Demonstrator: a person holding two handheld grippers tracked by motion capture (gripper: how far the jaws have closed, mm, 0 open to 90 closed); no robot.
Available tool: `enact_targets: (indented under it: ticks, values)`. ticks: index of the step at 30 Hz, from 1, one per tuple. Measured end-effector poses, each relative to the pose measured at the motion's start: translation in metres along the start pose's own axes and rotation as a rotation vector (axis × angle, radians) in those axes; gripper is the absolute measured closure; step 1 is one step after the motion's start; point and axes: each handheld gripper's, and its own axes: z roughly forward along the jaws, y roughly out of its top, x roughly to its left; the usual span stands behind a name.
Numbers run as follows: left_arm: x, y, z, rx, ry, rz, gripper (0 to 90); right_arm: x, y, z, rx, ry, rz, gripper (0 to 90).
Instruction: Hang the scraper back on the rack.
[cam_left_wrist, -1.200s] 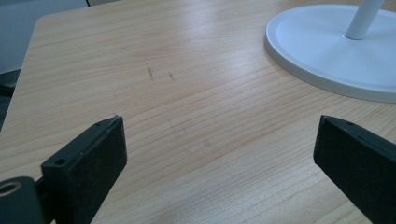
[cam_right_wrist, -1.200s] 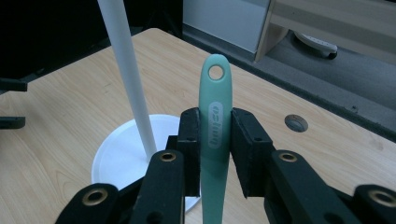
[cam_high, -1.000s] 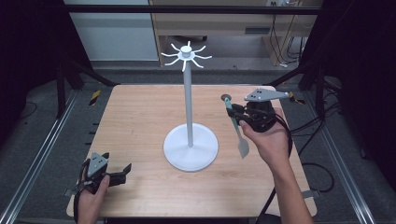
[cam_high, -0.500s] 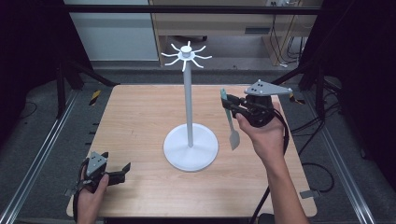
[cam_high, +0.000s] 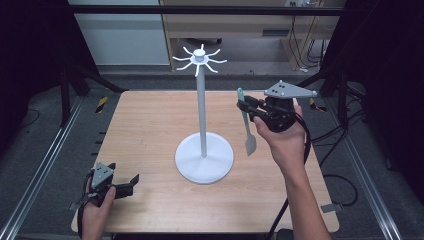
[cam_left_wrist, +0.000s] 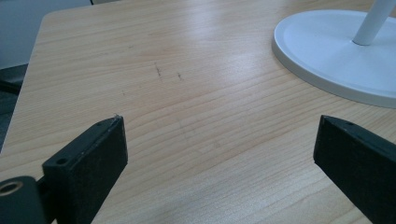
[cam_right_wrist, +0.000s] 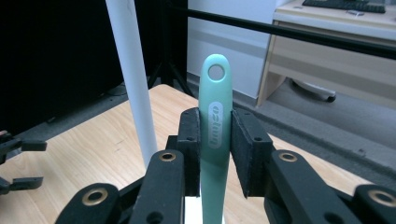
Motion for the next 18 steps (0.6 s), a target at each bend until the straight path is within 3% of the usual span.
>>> enact_targets:
  ticks: [18]
  values:
    - [-0.001, 0.0, 0.0, 0.005, -0.001, 0.006, 2.5, 0.003, 0.019, -0.008, -0.049, -0.017, -0.018, 74.3]
